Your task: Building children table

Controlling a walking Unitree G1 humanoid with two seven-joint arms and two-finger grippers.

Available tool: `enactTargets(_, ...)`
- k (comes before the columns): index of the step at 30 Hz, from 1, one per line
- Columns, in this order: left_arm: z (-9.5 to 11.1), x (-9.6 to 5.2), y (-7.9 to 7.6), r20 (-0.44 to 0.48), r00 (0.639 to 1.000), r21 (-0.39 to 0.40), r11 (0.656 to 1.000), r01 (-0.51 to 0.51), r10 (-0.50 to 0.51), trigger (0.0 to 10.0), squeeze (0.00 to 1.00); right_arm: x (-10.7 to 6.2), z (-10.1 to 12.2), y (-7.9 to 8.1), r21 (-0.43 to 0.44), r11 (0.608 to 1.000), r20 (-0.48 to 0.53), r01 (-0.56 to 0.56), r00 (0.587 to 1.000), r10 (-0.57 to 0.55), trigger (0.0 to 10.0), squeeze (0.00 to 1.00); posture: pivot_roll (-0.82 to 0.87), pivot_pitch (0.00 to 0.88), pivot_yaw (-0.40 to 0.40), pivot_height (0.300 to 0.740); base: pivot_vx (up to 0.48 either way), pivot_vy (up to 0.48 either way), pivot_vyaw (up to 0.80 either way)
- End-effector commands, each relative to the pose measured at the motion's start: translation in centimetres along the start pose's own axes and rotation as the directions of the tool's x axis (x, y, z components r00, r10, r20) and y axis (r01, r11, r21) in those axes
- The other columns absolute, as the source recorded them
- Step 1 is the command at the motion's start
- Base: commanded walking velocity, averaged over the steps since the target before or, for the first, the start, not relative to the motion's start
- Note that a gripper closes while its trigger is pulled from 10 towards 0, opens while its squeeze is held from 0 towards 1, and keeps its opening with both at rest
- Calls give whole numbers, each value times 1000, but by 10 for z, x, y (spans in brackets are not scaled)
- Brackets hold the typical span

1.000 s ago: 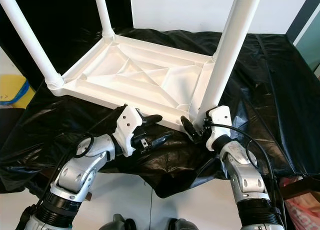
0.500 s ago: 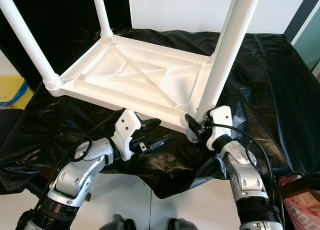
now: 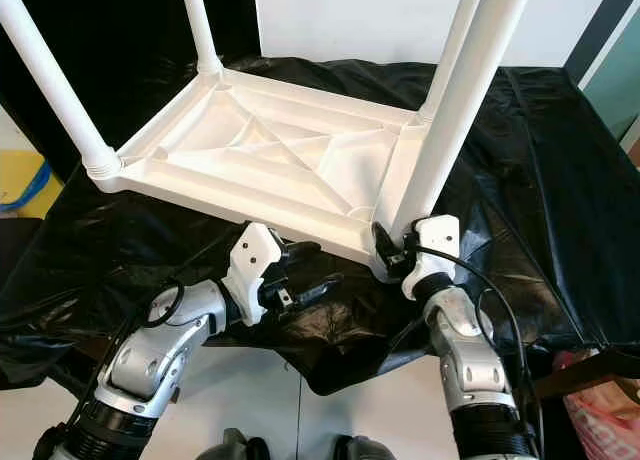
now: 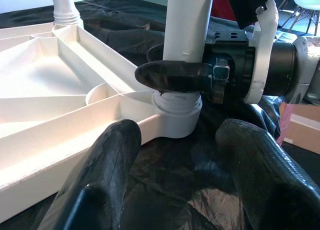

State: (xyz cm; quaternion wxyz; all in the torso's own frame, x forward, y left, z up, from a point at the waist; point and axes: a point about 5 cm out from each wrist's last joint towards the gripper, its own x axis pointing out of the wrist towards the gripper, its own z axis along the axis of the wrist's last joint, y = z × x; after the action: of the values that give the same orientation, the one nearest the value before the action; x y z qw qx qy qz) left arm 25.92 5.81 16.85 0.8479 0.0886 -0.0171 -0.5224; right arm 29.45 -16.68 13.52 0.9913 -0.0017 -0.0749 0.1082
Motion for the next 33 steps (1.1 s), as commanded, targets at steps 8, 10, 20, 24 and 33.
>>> enactTargets(8, -1, -2, 0, -5, 998, 7, 998, -58, 58, 10000, 0, -3, -5, 3, -17, 983, -29, 185, 982, -186, 10000, 0, -65, 121, -47, 740, 0, 0, 0)
enactTargets(10, -1, -2, 0, -5, 998, 7, 998, -59, 59, 10000, 0, -4, -6, 3, -25, 973, -41, 229, 972, -229, 10000, 0, -67, 118, -46, 740, 0, 0, 0)
enactTargets(20, 0, -2, 2, -1, 998, 13, 998, -62, 62, 10000, 0, -10, -13, 13, -21, 912, -95, 410, 907, -410, 10000, 0, -63, 106, -42, 740, 0, 0, 0)
enactTargets(24, 0, -3, 2, -2, 998, 13, 998, -62, 62, 10000, 0, -9, -10, 16, -18, 914, -79, 405, 911, -405, 10000, 0, -61, 103, -39, 740, 0, 0, 0)
enactTargets(33, 0, -4, 2, -5, 998, 17, 998, -61, 61, 10000, 0, -8, -5, 16, -23, 907, -60, 421, 905, -422, 10000, 0, -60, 103, -36, 740, 0, 0, 0)
